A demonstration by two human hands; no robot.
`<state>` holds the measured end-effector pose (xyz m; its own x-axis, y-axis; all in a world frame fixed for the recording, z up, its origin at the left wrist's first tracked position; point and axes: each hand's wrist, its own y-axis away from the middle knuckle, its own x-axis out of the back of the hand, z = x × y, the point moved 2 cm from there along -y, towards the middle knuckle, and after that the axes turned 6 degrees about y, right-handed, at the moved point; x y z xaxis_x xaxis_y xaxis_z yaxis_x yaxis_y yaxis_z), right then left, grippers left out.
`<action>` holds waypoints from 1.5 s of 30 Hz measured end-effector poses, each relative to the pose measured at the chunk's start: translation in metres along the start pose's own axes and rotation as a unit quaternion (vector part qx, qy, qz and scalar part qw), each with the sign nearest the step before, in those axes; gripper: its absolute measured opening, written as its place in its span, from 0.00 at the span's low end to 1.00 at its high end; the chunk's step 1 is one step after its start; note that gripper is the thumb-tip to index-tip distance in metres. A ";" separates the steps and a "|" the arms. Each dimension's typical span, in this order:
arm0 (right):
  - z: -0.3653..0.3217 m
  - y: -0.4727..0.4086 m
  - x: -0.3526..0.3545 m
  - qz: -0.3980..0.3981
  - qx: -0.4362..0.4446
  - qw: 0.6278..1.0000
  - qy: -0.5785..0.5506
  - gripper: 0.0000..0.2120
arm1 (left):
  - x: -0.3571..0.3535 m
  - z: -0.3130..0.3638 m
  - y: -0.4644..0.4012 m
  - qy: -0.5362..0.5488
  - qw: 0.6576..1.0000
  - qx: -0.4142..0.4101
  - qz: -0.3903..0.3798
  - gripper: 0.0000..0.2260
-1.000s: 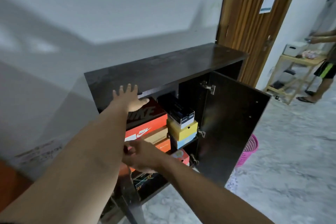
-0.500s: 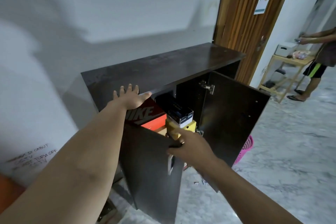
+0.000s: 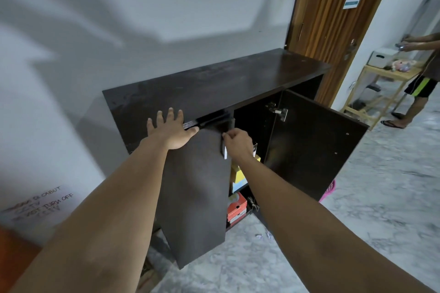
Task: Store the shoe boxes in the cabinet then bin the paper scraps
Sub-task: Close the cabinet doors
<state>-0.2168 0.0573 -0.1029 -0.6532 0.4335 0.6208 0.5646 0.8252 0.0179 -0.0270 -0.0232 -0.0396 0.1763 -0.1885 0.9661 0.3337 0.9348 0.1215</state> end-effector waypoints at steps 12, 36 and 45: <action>0.027 -0.075 0.121 0.132 0.078 0.978 0.142 0.20 | -0.006 0.025 -0.046 -0.101 0.988 -0.093 0.064 0.39; 0.109 -0.023 0.092 0.014 -0.009 0.999 -0.041 0.14 | -0.008 0.022 -0.055 -0.094 0.972 -0.201 0.082 0.32; 0.038 -0.058 0.019 0.086 -0.060 0.994 0.030 0.16 | -0.008 0.020 -0.061 -0.090 0.974 -0.195 0.076 0.32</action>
<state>-0.2816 0.0312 -0.1216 -0.5135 0.5390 0.6677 0.7232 0.6906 -0.0013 -0.0676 -0.0729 -0.0504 0.0978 0.0306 0.9947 0.6484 0.7563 -0.0870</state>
